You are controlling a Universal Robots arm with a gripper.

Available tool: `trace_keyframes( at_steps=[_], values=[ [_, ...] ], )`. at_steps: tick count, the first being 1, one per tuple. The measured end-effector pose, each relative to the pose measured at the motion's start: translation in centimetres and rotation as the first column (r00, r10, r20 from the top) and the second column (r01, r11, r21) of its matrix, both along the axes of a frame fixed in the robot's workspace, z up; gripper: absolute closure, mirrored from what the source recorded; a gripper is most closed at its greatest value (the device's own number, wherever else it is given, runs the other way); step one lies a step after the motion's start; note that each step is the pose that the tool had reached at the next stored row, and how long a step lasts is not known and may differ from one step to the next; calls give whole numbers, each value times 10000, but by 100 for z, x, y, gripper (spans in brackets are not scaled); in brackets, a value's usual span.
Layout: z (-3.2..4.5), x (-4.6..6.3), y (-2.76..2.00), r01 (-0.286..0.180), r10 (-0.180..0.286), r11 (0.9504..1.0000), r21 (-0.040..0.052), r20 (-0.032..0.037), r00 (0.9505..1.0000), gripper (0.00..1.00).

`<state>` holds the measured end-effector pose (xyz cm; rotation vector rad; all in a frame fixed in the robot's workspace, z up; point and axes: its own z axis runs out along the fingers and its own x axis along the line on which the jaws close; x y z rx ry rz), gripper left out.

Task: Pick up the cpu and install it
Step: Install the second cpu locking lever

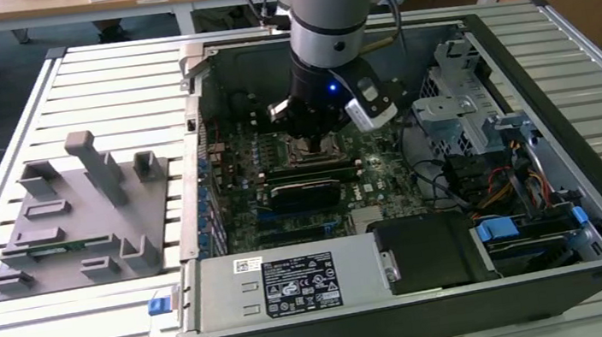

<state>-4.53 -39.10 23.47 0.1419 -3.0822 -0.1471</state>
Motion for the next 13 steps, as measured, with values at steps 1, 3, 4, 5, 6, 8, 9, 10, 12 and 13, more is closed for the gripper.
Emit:
trace_keyframes(
  at_steps=[1,3,4,5,6,8,9,10,12,13],
  values=[
    [-2,-19,-5,0,0,10000,0,0,10000,89],
    [-7,-55,-14,0,0,10000,-1,0,10000,89],
    [-10,-74,-17,0,0,10000,-1,0,10000,89],
    [-15,-94,-21,0,0,10000,0,0,10000,89],
    [-20,-112,-25,0,0,10000,0,0,10000,89],
    [-32,-146,-33,-1,1,10000,0,0,10000,89],
    [-37,-160,-37,-2,2,10000,1,0,10000,89],
    [-42,-174,-42,-2,2,10000,-1,0,10000,89],
    [-52,-199,-57,-2,2,10000,0,0,10000,89],
    [-59,-210,-65,-2,2,10000,1,0,10000,89]
  ],
)
